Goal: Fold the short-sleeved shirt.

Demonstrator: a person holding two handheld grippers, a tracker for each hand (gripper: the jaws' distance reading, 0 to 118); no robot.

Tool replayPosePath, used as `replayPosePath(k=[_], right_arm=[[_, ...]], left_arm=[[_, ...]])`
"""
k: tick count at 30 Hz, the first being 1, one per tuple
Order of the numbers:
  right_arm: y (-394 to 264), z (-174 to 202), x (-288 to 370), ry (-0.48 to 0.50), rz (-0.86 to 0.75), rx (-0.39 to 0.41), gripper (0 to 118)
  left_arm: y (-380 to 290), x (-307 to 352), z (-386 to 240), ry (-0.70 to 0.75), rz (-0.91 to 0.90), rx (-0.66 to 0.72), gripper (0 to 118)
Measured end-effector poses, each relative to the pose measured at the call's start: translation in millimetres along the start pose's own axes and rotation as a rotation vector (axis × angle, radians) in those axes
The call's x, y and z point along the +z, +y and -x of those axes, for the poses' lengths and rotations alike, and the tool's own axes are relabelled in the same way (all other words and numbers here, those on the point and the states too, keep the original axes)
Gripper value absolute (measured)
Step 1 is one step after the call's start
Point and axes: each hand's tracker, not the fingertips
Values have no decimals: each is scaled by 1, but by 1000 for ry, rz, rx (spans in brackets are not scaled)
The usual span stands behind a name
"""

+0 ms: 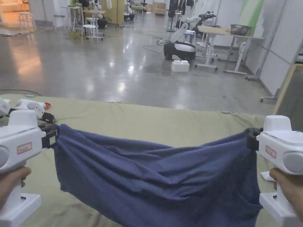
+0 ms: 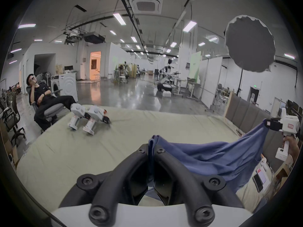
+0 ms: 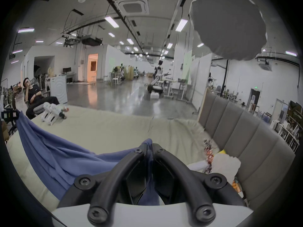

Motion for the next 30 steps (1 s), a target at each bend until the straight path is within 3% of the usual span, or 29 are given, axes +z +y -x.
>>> replayPosePath(k=[6, 19, 25, 30], right_arm=[[64, -6, 21, -33, -87, -16, 4], [170, 10, -27, -47, -168, -15, 4], [179, 16, -42, -59, -194, -24, 4], [149, 22, -37, -40, -193, 4, 4]], left_arm=[[62, 3, 25, 42, -77, 14, 1], [154, -41, 37, 96, -111, -25, 1], [154, -58, 39, 118, -119, -22, 1], [111, -63, 38, 106, -68, -50, 1]])
